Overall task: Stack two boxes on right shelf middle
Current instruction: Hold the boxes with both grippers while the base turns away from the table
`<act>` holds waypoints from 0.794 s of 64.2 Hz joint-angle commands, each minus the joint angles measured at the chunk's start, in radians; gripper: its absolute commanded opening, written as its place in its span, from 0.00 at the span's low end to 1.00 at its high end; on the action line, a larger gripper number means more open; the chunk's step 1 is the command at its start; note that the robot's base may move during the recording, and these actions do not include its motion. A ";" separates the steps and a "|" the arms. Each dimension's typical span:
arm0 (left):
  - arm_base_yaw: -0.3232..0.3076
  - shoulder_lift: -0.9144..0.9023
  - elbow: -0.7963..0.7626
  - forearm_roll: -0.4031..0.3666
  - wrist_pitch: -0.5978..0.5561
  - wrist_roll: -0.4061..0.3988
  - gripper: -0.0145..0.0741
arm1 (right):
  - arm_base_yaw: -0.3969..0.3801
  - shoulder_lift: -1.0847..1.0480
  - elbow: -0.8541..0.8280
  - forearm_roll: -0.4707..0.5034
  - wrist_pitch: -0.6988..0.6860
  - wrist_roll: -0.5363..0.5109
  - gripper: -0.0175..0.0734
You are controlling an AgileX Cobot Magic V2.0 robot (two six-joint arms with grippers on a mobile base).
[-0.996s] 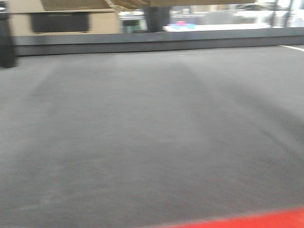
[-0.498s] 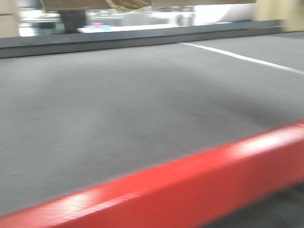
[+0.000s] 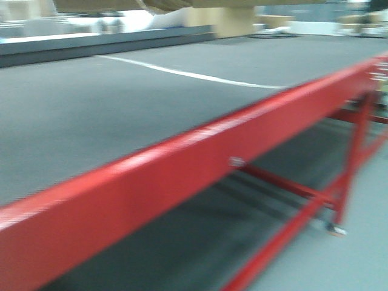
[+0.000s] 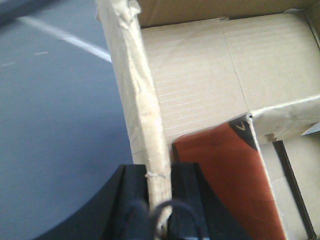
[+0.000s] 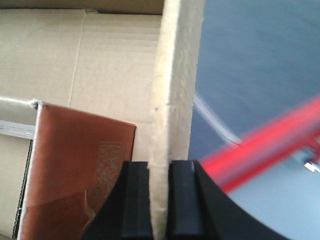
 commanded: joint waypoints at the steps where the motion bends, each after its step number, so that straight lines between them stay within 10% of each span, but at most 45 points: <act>1: 0.000 -0.012 -0.009 0.040 -0.048 0.015 0.04 | -0.011 -0.017 -0.011 -0.027 -0.054 -0.002 0.02; 51: 0.000 -0.012 -0.009 0.040 -0.048 0.015 0.04 | -0.011 -0.017 -0.011 -0.027 -0.054 -0.002 0.02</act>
